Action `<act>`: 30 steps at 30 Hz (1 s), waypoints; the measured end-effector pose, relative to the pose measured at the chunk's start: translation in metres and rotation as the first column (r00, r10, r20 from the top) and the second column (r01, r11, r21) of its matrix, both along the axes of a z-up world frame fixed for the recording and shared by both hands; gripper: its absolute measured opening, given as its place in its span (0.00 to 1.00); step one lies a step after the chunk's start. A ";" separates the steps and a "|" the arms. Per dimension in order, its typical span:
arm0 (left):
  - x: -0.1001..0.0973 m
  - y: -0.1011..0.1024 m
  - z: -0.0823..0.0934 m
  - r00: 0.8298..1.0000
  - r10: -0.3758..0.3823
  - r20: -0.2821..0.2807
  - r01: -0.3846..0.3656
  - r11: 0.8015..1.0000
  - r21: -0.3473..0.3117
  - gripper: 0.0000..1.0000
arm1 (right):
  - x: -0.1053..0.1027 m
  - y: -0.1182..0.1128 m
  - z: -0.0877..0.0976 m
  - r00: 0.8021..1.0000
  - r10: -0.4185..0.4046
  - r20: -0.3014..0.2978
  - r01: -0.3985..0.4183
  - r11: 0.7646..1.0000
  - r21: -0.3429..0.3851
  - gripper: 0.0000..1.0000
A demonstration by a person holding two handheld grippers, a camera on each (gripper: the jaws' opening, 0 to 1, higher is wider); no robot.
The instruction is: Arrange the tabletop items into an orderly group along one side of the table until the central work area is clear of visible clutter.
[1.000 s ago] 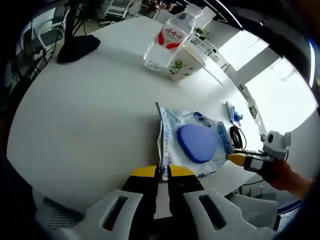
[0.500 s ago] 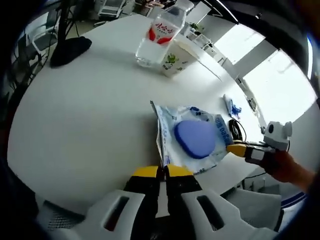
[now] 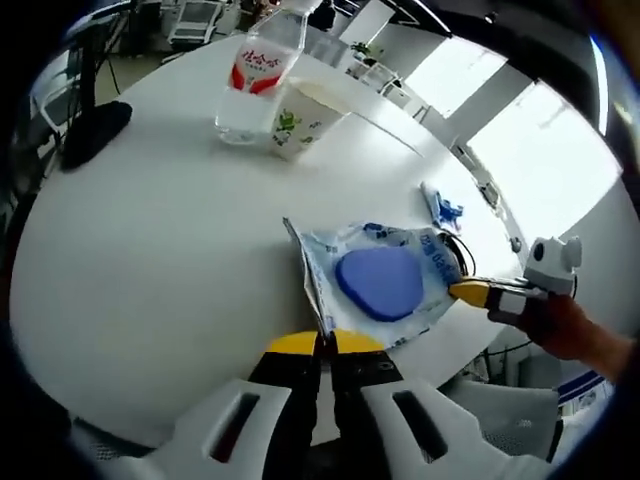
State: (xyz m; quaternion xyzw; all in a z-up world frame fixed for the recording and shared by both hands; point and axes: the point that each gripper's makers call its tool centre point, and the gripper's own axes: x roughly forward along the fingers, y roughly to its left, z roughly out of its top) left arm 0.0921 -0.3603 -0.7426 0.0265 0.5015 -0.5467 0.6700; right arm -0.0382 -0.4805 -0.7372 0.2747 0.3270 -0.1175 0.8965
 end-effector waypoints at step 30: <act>0.014 -0.112 0.039 0.999 -0.010 0.047 0.015 0.994 -0.112 0.00 | -0.002 -0.084 0.030 0.995 -0.087 0.049 0.091 0.992 -0.086 0.01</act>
